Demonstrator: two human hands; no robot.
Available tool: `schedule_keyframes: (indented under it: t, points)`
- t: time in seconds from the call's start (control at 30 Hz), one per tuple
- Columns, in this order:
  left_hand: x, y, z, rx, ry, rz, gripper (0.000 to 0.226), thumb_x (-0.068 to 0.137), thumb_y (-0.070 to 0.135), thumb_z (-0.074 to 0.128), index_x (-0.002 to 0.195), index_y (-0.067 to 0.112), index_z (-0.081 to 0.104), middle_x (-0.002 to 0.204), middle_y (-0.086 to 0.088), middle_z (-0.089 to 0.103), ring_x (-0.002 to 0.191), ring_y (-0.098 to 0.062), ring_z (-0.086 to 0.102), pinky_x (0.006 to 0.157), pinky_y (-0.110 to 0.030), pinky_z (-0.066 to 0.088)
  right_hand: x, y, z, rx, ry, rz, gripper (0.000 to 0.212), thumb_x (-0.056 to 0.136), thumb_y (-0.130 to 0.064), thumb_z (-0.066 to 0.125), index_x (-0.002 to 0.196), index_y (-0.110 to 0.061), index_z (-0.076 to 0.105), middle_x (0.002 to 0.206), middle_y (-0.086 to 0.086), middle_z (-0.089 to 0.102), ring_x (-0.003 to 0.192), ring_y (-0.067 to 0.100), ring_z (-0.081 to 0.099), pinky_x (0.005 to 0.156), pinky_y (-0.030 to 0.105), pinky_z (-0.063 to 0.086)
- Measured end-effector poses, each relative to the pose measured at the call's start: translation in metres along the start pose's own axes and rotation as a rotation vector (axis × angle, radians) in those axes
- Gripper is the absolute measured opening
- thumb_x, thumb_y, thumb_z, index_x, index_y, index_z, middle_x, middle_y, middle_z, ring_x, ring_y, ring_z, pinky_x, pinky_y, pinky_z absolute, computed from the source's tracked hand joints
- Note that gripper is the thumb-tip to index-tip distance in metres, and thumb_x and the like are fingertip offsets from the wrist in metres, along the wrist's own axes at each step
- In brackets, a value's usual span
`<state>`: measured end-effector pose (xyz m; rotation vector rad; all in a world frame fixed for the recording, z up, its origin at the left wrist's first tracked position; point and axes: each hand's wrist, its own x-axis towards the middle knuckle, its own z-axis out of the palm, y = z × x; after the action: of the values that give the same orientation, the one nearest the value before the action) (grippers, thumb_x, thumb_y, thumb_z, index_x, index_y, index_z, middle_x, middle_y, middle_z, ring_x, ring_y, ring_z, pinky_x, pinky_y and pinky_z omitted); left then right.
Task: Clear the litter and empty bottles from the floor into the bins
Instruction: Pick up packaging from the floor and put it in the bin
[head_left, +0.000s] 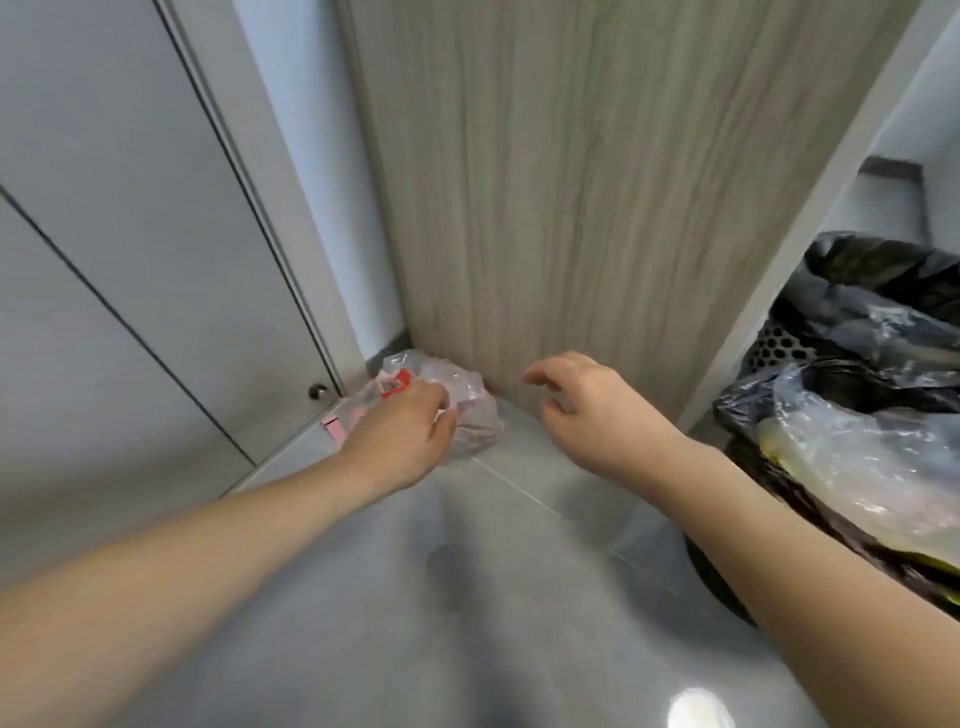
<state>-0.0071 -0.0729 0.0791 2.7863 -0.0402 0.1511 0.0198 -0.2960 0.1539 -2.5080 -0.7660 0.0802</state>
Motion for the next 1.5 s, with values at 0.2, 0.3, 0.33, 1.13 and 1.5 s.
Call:
schedule_keyframes:
  t: [0.2, 0.3, 0.33, 1.13, 1.5]
  points:
    - [-0.058, -0.128, 0.045, -0.012, -0.193, -0.380, 0.026, 0.093, 0.025, 0.046, 0.114, 0.012, 0.055, 0.117, -0.008, 0.052, 0.104, -0.029, 0.056, 0.086, -0.037, 0.047, 0.037, -0.032, 0.102, 0.045, -0.306, 0.071, 0.043, 0.089, -0.012, 0.046, 0.131, -0.018, 0.053, 0.134, 0.000, 0.052, 0.115, 0.017, 0.053, 0.089, 0.020, 0.040]
    - [-0.062, -0.170, 0.073, -0.084, -0.260, -0.602, 0.035, 0.093, 0.023, 0.048, 0.124, 0.008, 0.052, 0.128, -0.014, 0.047, 0.112, -0.034, 0.054, 0.094, -0.037, 0.045, 0.050, -0.036, 0.136, 0.009, -0.421, 0.113, 0.044, 0.090, -0.015, 0.048, 0.134, -0.017, 0.049, 0.139, 0.002, 0.046, 0.123, 0.019, 0.047, 0.098, 0.023, 0.037]
    - [-0.059, -0.179, 0.082, -0.107, -0.278, -0.664, 0.039, 0.093, 0.025, 0.049, 0.127, 0.007, 0.049, 0.131, -0.015, 0.045, 0.115, -0.035, 0.052, 0.095, -0.037, 0.045, 0.055, -0.036, 0.143, -0.007, -0.438, 0.114, 0.045, 0.090, -0.016, 0.048, 0.135, -0.017, 0.048, 0.141, 0.002, 0.043, 0.126, 0.019, 0.044, 0.102, 0.025, 0.035]
    - [-0.020, -0.206, 0.186, 0.286, 0.246, -0.481, 0.017, 0.095, 0.033, 0.044, 0.088, 0.020, 0.053, 0.090, -0.004, 0.053, 0.084, -0.027, 0.051, 0.076, -0.041, 0.040, 0.150, -0.013, 0.284, -0.547, -0.400, -0.020, 0.031, 0.058, -0.003, 0.065, 0.088, -0.009, 0.072, 0.096, 0.010, 0.061, 0.092, 0.033, 0.056, 0.083, 0.038, 0.044]
    - [-0.021, -0.206, 0.180, 0.162, 0.166, -0.474, 0.026, 0.090, 0.036, 0.037, 0.085, 0.018, 0.056, 0.087, -0.004, 0.055, 0.084, -0.031, 0.054, 0.072, -0.043, 0.041, 0.131, -0.032, 0.189, -0.408, -0.239, -0.016, 0.049, 0.076, 0.008, 0.047, 0.120, -0.010, 0.057, 0.114, 0.010, 0.059, 0.109, 0.029, 0.050, 0.090, 0.035, 0.042]
